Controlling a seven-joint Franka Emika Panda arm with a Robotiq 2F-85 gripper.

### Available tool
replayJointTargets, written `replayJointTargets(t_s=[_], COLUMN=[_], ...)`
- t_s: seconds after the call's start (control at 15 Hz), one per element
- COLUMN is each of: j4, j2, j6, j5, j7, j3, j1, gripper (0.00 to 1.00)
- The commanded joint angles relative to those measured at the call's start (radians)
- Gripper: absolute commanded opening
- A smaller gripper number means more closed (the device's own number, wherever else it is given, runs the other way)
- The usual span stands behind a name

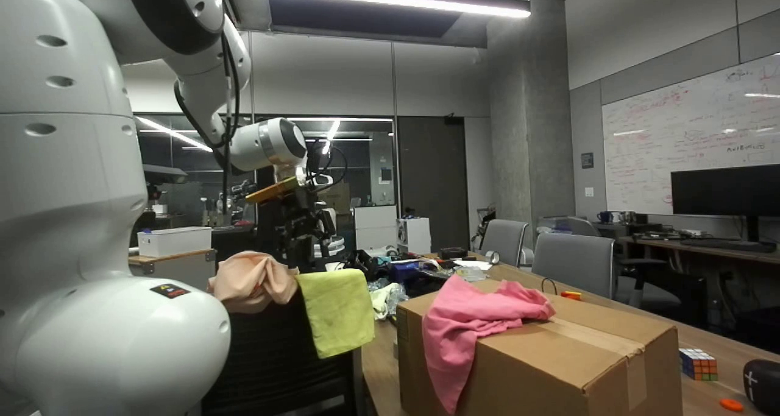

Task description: Move the pink and peach shirt and the green towel to the top of the box

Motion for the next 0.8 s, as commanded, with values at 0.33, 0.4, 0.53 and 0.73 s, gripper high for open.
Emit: replayJointTargets(t_s=[0.33, 0.4, 0.53, 0.73], j4=[0.008, 0.013, 0.019, 0.023], j2=[-0.032, -0.032, -0.031, -0.036], j6=[0.033, 0.025, 0.020, 0.031], j5=[0.158, 0.164, 0.174, 0.197], j7=[-0.096, -0.105, -0.132, -0.205], j3=[-0.008, -0.009, -0.010, -0.009], j1=[0.006, 0.005, 0.008, 0.015], gripper=[1.00, 1.00, 1.00, 1.00])
